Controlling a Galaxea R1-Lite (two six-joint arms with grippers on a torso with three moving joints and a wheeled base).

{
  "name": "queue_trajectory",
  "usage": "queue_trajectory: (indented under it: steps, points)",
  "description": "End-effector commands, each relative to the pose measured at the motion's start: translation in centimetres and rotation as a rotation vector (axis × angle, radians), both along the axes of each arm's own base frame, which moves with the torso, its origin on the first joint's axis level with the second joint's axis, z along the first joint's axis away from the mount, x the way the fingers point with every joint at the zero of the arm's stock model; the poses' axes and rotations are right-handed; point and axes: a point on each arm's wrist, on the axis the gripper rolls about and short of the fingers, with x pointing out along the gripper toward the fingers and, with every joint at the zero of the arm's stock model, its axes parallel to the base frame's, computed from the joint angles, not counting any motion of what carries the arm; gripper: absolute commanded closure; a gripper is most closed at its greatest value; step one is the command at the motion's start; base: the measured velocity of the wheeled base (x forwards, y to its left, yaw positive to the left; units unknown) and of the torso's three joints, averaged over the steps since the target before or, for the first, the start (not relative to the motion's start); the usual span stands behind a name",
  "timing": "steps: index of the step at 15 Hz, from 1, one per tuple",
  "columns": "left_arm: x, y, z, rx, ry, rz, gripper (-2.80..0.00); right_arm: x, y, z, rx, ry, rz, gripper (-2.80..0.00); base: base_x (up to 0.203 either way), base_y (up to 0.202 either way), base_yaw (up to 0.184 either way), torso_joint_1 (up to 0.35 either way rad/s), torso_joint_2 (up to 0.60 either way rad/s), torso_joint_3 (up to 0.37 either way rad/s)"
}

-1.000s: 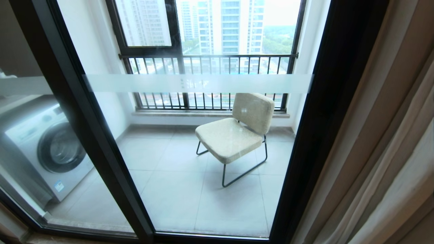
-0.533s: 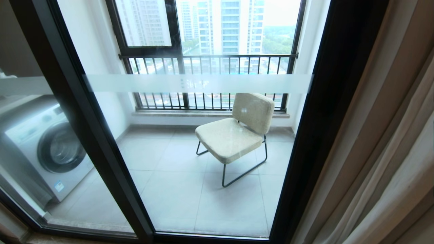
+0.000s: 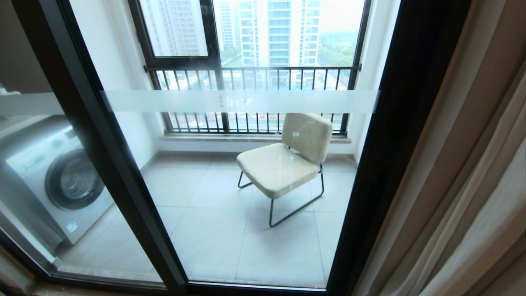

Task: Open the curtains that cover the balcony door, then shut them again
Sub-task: Close the inner curtains on both sides

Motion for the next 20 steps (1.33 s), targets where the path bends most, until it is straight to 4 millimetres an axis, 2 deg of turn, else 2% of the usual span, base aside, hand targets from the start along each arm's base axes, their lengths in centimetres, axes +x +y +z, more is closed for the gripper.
queue_trajectory:
  steps: [1,7,11,16,20]
  points:
    - [0.0,0.0,0.0,-0.001,0.0,0.001,0.0,-0.1,0.1,-0.1,0.0,-0.002,0.003,0.0,0.0,0.0,0.0,0.0,0.0,0.0]
    - [0.0,0.0,0.0,-0.001,0.0,0.001,0.0,-1.1,0.6,-1.3,-0.001,0.019,0.004,0.0,0.0,0.0,0.0,0.0,0.0,0.0]
    - [0.0,0.0,0.0,-0.001,0.0,0.001,0.0,-1.5,1.0,-3.4,-0.025,0.098,0.052,0.0,0.0,0.0,0.0,0.0,0.0,0.0]
    - [0.0,0.0,0.0,-0.001,0.0,0.001,0.0,-2.2,1.2,-7.5,-0.046,0.182,0.073,0.0,0.0,0.0,0.0,0.0,0.0,0.0]
    - [0.0,0.0,0.0,-0.001,0.0,-0.001,0.0,-4.7,1.2,-12.5,-0.079,0.237,0.125,0.0,0.0,0.0,0.0,0.0,0.0,0.0]
